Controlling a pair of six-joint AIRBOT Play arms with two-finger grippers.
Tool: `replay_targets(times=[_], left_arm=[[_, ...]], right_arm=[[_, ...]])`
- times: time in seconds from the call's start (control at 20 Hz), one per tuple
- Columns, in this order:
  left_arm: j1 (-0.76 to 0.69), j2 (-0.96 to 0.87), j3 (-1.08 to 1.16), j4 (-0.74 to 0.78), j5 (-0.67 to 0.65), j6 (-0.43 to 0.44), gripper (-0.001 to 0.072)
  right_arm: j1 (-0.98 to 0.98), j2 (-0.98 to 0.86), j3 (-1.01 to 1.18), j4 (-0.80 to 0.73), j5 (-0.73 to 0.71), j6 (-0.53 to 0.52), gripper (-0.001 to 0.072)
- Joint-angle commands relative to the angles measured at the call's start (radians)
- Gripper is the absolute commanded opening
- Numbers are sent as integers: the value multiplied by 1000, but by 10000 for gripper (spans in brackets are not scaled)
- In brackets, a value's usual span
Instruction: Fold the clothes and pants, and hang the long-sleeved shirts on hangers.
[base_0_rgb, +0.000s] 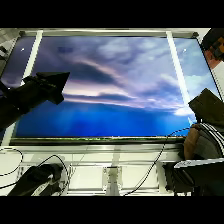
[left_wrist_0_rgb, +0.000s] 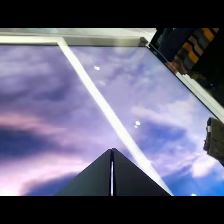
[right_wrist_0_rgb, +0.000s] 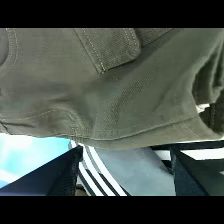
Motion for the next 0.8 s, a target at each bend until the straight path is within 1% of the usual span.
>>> replay_targets(times=[0.0,0.05,0.1,0.15,0.2,0.25,0.3,0.35,0.4,0.5,0.6,0.65,0.75], left_arm=[[0,0,0,42,8,1,30],[1,0,0,62,8,1,30],[5,0,0,80,8,1,30],[16,0,0,94,11,0,30],[35,0,1,108,23,0,29],[60,0,2,108,44,0,28],[99,0,5,107,65,0,22],[137,0,9,107,79,0,21],[183,0,15,108,89,0,21],[272,0,35,108,94,0,21],[350,0,75,108,81,0,21],[386,0,108,108,42,0,21],[444,0,175,126,-75,1,20]], right_arm=[[-1,5,45,85,-15,5,605],[-1,5,71,167,-31,5,604],[0,7,93,294,-56,6,587],[0,16,95,446,-98,23,455],[5,25,90,638,-148,27,146],[20,28,90,818,-185,24,20],[50,30,89,1002,-200,9,20],[97,37,82,1136,-200,-26,20],[154,45,79,1206,-188,-61,20],[309,73,66,1228,-196,-95,19],[485,95,66,1232,-240,-135,19],[576,105,66,1239,-270,-157,18],[729,117,66,1239,-332,-190,18]])
